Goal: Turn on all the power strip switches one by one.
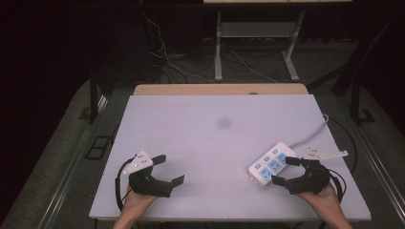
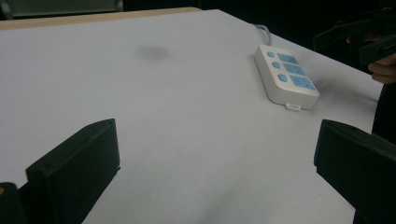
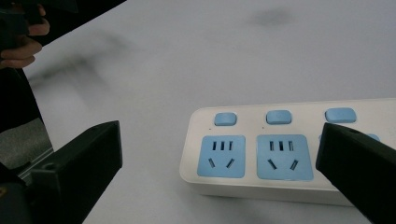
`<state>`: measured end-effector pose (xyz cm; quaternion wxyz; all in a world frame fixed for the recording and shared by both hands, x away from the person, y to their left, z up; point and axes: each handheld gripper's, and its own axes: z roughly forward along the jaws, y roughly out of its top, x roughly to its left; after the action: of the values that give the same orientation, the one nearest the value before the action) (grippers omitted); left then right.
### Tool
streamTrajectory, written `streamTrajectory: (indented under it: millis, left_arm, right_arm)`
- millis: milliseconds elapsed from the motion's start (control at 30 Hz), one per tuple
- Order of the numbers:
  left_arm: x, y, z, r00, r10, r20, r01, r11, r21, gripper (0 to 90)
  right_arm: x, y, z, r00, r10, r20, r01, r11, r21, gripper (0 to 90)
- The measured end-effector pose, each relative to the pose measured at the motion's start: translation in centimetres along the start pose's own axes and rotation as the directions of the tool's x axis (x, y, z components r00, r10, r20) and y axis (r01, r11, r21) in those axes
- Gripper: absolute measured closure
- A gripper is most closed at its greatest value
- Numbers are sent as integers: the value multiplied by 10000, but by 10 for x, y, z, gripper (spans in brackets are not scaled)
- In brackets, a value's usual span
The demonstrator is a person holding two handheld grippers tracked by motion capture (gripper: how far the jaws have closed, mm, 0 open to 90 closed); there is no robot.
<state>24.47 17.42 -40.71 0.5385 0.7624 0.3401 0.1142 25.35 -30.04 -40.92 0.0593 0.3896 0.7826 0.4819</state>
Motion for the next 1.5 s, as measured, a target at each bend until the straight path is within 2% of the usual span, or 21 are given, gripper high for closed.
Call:
streamTrajectory:
  millis: [567,933,1500]
  left_arm:
    - [2,-4,4,9999,-45,-145,47,9999,119,0]
    - [6,-5,3,9996,-156,-246,158,9998,72,0]
    - [7,-5,2,9994,-189,-288,191,9998,70,0]
  right_arm:
    - [-3,1,-7,9999,142,-54,-140,9992,368,3]
    - [-3,13,-6,9997,-132,-229,150,9967,803,3]
    - [0,40,3,9956,-757,-544,843,9802,1792,3]
